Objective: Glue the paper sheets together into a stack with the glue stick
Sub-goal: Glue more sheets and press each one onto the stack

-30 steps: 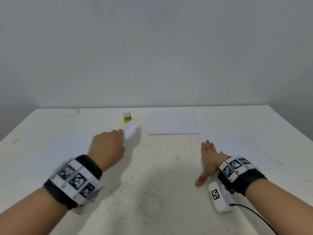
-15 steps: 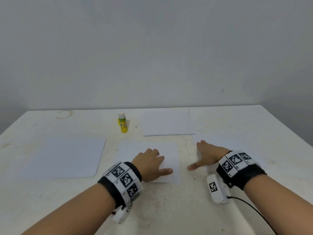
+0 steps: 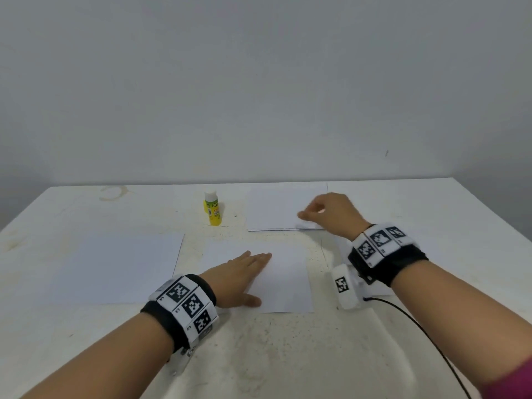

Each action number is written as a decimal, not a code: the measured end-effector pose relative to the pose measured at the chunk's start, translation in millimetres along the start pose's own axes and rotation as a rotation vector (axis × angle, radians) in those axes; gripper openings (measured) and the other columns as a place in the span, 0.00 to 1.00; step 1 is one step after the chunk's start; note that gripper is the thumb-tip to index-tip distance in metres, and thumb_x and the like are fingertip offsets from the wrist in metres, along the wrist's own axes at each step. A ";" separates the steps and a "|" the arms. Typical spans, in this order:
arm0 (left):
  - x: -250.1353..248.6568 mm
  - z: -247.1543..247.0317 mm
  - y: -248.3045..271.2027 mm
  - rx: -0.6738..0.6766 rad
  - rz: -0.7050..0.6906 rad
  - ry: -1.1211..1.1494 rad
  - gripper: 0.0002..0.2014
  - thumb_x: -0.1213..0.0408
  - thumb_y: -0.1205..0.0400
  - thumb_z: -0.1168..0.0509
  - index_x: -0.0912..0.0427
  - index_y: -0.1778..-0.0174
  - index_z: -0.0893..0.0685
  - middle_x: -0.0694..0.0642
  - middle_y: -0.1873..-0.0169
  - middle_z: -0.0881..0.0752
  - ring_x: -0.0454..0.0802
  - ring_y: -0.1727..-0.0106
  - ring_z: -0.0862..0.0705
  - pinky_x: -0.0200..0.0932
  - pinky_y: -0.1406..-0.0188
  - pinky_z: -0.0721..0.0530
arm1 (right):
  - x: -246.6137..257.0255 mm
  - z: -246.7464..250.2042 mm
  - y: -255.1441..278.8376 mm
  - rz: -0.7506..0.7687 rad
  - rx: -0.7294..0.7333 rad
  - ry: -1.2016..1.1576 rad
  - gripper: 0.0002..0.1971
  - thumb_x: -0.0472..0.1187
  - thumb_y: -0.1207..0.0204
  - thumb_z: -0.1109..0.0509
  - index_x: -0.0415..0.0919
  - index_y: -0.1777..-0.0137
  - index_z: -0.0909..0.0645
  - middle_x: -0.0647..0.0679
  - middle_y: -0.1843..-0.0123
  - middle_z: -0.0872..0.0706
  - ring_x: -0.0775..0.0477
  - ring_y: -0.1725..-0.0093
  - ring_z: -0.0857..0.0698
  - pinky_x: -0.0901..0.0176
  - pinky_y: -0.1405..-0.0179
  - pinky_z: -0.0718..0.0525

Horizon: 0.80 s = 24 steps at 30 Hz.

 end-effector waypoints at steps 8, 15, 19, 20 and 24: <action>2.4 -6.8 -6.0 0.132 0.008 -0.141 0.41 0.45 0.14 0.44 0.50 0.17 0.66 0.50 0.18 0.70 0.54 0.17 0.68 0.56 0.18 0.56 | 89.1 -84.7 -59.0 0.203 0.315 0.174 0.20 0.55 0.27 0.26 0.44 0.40 0.17 0.51 0.43 0.17 0.50 0.40 0.19 0.58 0.39 0.22; -3.0 1.2 2.0 0.120 0.031 -0.042 0.38 0.46 0.15 0.43 0.49 0.15 0.59 0.51 0.16 0.63 0.57 0.17 0.66 0.53 0.19 0.60 | 114.4 -119.5 -95.5 0.158 0.276 0.095 0.27 0.53 0.26 0.26 0.41 0.30 0.24 0.45 0.35 0.18 0.45 0.34 0.21 0.56 0.35 0.25; -5.3 4.5 4.5 0.128 0.029 -0.045 0.38 0.46 0.14 0.43 0.49 0.15 0.59 0.52 0.16 0.64 0.56 0.16 0.66 0.52 0.19 0.62 | 118.6 -127.8 -99.4 0.168 0.295 0.180 0.19 0.49 0.21 0.31 0.36 0.39 0.16 0.41 0.41 0.14 0.41 0.40 0.17 0.53 0.40 0.21; -4.4 3.5 3.6 0.134 0.029 -0.046 0.38 0.46 0.14 0.44 0.49 0.15 0.59 0.53 0.16 0.64 0.56 0.17 0.66 0.52 0.19 0.63 | 119.4 -127.6 -98.8 0.176 0.301 0.193 0.18 0.49 0.20 0.32 0.35 0.40 0.16 0.41 0.42 0.13 0.41 0.41 0.16 0.53 0.41 0.21; -3.0 0.1 1.1 0.151 0.014 -0.061 0.38 0.45 0.14 0.44 0.49 0.15 0.61 0.50 0.16 0.63 0.56 0.17 0.69 0.55 0.18 0.61 | 112.4 -127.6 -97.1 0.170 0.270 0.121 0.25 0.51 0.24 0.28 0.36 0.33 0.22 0.40 0.38 0.16 0.40 0.38 0.17 0.50 0.38 0.21</action>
Point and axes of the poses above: each hand's wrist, its own y-axis away from the middle knuckle, its own z-axis out of the back of the hand, x = y × z, the point moved 4 cm from there along -y, towards the middle knuckle
